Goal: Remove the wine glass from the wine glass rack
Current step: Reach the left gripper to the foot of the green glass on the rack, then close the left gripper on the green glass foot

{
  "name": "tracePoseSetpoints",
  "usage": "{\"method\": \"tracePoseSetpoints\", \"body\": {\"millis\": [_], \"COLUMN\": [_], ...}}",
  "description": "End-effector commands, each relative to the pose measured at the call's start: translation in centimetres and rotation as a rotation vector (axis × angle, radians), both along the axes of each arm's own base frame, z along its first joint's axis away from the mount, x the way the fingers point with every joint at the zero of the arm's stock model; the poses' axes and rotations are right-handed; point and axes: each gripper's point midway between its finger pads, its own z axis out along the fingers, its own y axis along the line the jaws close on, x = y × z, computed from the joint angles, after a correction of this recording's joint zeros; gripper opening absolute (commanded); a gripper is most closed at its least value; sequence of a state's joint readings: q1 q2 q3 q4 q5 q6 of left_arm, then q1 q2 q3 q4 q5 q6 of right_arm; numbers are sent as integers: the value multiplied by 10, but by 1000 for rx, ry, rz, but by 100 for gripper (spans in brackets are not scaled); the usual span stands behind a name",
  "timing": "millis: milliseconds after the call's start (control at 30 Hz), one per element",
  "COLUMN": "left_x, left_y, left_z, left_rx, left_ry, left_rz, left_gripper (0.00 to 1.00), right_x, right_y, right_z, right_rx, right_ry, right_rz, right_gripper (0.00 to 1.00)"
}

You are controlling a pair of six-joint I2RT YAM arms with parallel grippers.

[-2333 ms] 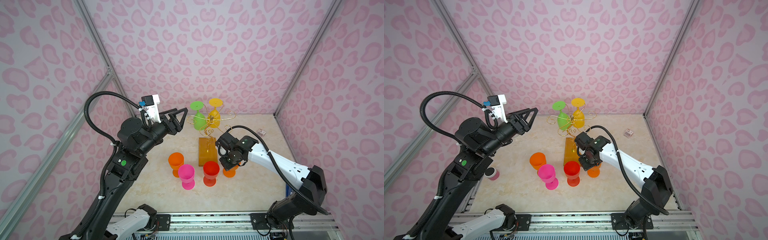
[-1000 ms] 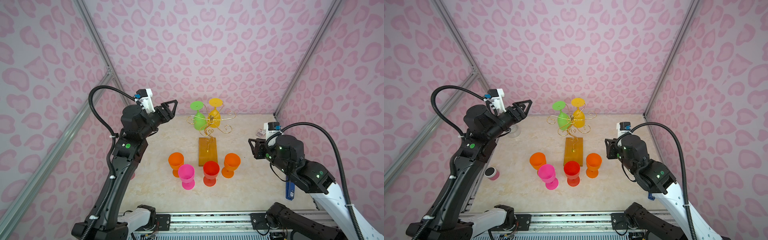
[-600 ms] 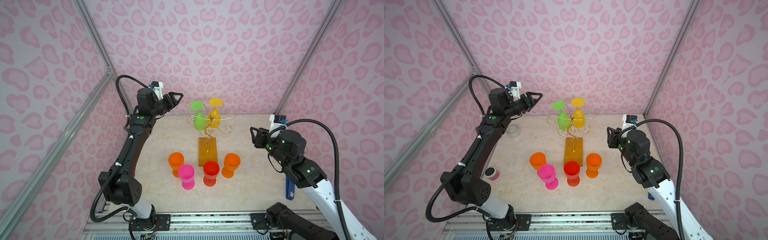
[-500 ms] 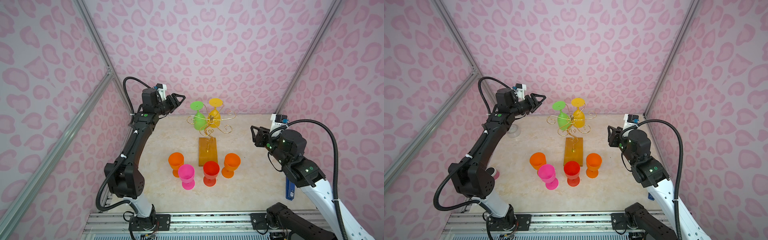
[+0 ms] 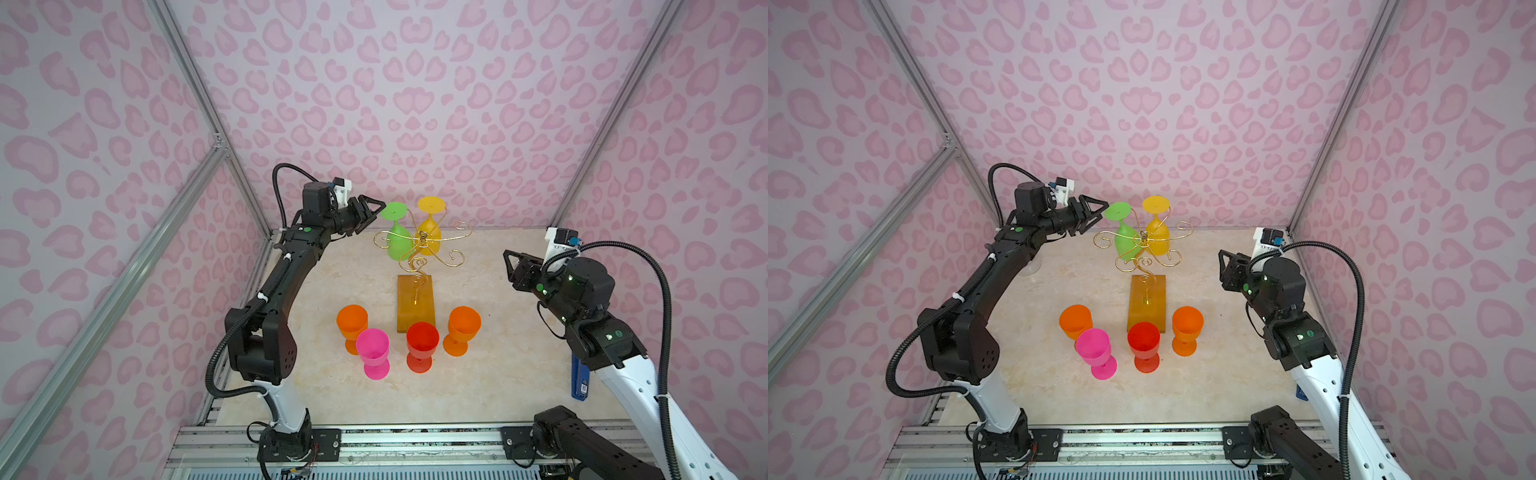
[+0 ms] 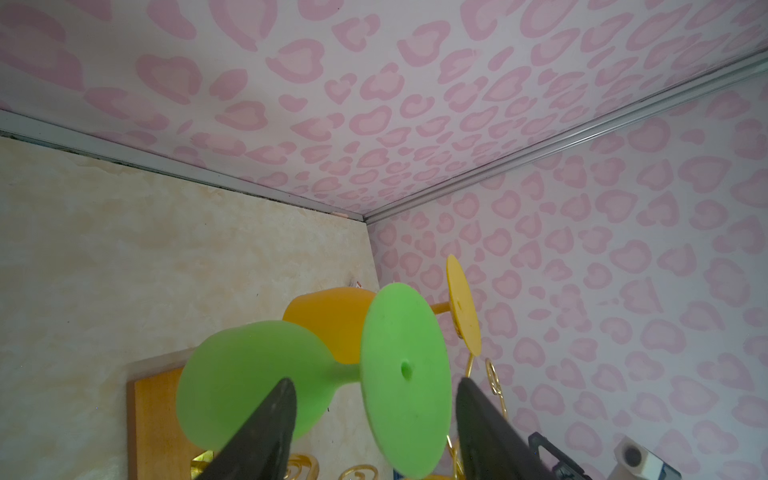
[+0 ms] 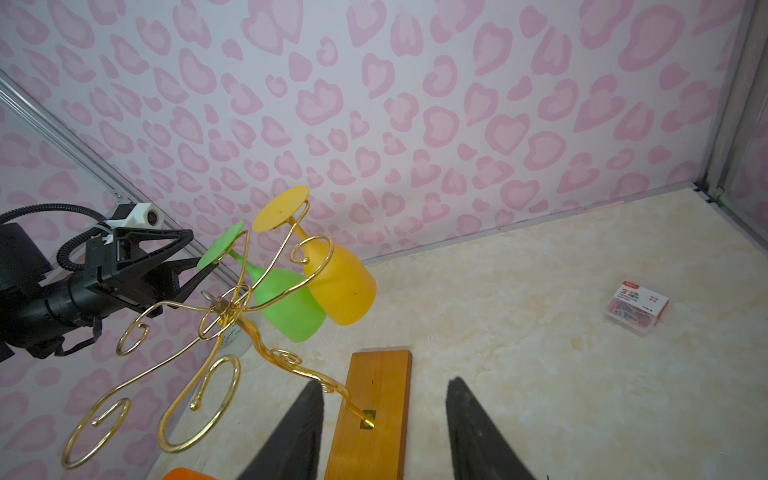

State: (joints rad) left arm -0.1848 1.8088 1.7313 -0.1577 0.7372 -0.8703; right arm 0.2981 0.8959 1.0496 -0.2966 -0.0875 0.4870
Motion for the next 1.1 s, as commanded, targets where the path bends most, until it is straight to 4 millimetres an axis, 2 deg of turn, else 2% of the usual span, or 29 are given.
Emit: {"method": "tracePoseSetpoints", "body": {"millis": [0, 267, 400, 1000, 1067], "left_x": [2, 2, 2, 3, 3], "left_y": [-5, -15, -15, -16, -16], "left_z": [5, -2, -5, -1, -1], "left_rx": [-22, -38, -36, -55, -58], "left_ry": [-27, -13, -6, -19, -17], "left_rz": [-22, -48, -47, -49, -47], "left_gripper": [61, 55, 49, 37, 32], "right_x": [2, 5, 7, 9, 10], "right_y": [4, 4, 6, 8, 9], "right_z": [6, 3, 0, -6, -8], "right_rx": [29, 35, 39, 54, 58], "right_ry": [-23, -12, -2, 13, 21], "right_rz": [20, 20, 23, 32, 37], "right_gripper": [49, 49, 49, 49, 49]}}
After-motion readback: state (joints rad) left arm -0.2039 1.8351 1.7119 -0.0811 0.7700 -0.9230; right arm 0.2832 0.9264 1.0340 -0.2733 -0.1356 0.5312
